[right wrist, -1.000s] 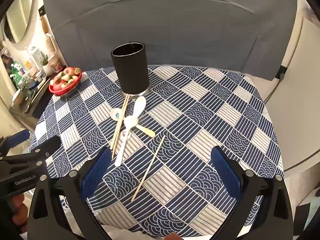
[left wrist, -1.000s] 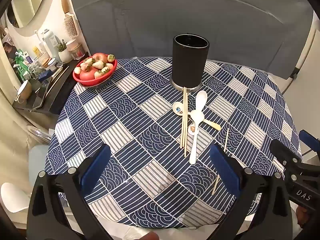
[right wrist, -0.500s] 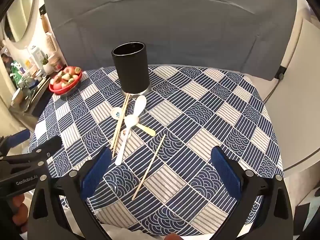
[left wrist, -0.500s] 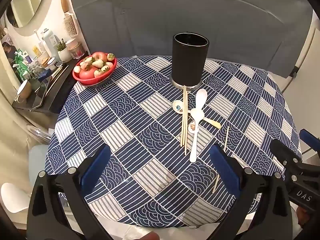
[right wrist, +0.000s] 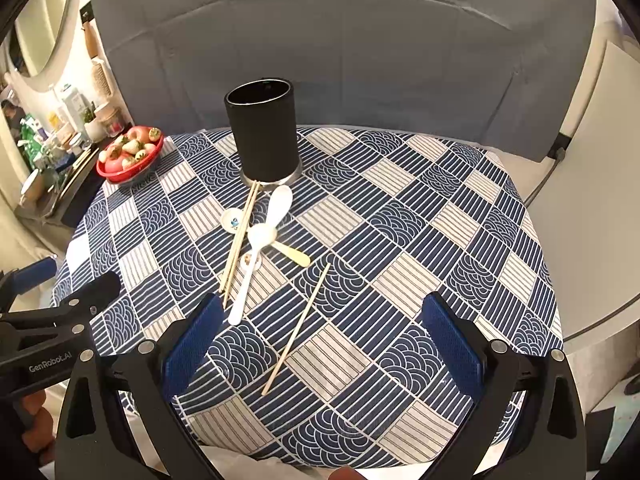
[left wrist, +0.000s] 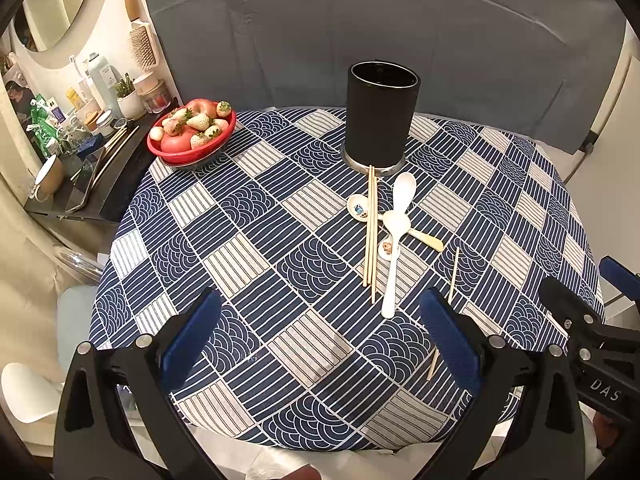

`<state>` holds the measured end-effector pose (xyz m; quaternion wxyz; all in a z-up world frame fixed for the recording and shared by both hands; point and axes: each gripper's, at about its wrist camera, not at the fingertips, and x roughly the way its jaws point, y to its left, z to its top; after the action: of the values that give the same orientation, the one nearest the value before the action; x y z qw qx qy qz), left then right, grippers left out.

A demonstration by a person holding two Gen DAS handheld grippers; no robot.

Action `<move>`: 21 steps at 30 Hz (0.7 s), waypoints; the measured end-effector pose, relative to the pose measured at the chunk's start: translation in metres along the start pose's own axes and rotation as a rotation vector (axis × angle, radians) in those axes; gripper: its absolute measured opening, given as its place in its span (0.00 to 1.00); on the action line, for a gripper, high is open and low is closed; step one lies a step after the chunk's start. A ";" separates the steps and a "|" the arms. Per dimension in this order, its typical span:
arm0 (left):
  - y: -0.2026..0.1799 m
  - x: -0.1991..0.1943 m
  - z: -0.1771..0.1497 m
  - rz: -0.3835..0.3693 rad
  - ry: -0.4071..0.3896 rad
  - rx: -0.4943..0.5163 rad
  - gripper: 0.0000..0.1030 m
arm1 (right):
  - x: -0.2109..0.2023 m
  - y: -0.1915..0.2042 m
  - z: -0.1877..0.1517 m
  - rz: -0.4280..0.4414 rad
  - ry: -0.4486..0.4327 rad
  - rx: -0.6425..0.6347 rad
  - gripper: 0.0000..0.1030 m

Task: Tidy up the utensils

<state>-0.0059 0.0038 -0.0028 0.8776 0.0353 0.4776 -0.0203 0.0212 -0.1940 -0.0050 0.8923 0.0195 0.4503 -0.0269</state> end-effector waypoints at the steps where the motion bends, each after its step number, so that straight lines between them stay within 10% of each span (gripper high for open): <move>1: 0.000 0.000 0.000 0.001 0.001 0.000 0.94 | 0.000 0.000 0.000 -0.001 0.000 -0.003 0.93; 21: 0.004 -0.006 0.000 0.013 -0.017 -0.001 0.94 | -0.009 0.001 0.001 -0.038 -0.040 -0.014 0.93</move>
<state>-0.0085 0.0080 0.0022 0.8817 0.0377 0.4700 -0.0145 0.0167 -0.1932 0.0026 0.9006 0.0039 0.4326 -0.0412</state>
